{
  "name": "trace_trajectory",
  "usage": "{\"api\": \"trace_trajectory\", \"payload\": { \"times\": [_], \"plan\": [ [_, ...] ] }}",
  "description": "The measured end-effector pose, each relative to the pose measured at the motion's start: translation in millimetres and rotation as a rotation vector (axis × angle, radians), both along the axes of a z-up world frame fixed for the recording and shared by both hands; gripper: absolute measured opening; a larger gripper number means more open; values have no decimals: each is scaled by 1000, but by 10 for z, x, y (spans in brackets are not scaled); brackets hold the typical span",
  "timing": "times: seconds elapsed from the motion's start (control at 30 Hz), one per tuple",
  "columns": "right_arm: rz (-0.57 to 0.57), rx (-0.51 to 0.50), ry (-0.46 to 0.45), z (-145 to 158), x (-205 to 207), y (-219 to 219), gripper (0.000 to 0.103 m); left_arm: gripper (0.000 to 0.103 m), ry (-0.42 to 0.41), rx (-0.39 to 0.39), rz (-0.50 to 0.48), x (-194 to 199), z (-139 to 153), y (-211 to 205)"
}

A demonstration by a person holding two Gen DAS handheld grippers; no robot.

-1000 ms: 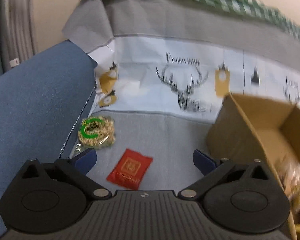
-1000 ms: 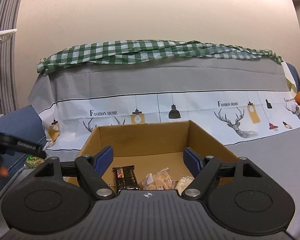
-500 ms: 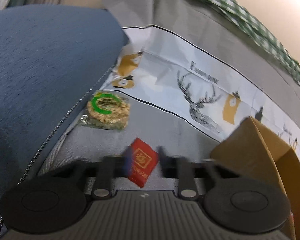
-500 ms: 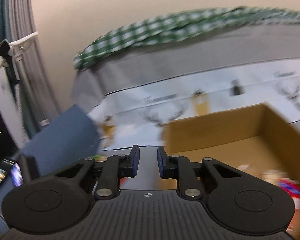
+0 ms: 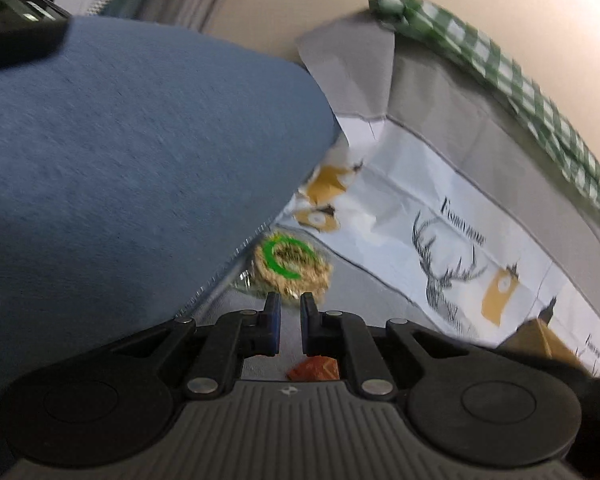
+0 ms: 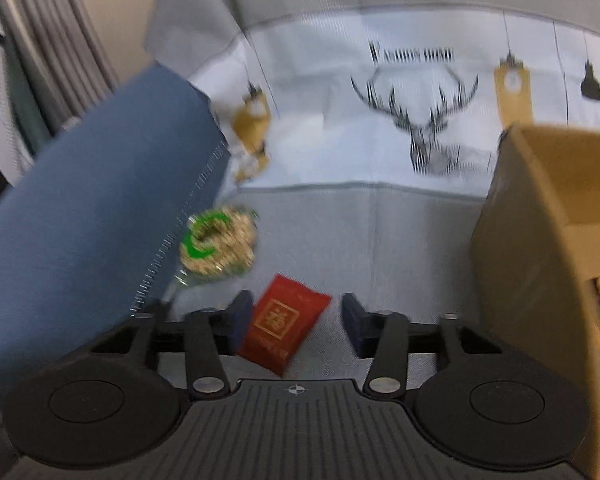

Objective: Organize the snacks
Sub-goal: 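Move both open tools back toward the remaining snacks on the sofa, then grasp the small red square packet with the right tool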

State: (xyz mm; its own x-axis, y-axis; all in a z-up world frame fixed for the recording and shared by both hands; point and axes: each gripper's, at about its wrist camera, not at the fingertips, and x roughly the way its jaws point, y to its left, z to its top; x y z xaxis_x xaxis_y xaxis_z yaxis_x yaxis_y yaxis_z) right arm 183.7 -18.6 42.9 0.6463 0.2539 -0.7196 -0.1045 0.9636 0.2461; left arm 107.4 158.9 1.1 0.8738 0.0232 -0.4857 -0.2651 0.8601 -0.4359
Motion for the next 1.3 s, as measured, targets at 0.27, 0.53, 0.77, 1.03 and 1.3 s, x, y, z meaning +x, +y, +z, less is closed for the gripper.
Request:
{"api": "trace_trajectory", "payload": {
  "times": [0.27, 0.53, 0.77, 1.03, 1.3],
  "plan": [
    [2, -18, 143, -488, 334, 287, 88, 11, -85, 7, 50, -132, 95, 27],
    [49, -148, 98, -540, 362, 518, 80, 10, -112, -14, 51, -164, 108, 55],
    [30, -191, 50, -500, 126, 300, 44, 11, -112, -8, 40, -162, 108, 41],
    [58, -229, -41, -296, -748, 7, 44, 14, -99, 29, 28, -137, 108, -18],
    [152, -230, -66, -301, -1519, -146, 44, 32, -70, 96, 13, -27, 84, -137]
  ]
}}
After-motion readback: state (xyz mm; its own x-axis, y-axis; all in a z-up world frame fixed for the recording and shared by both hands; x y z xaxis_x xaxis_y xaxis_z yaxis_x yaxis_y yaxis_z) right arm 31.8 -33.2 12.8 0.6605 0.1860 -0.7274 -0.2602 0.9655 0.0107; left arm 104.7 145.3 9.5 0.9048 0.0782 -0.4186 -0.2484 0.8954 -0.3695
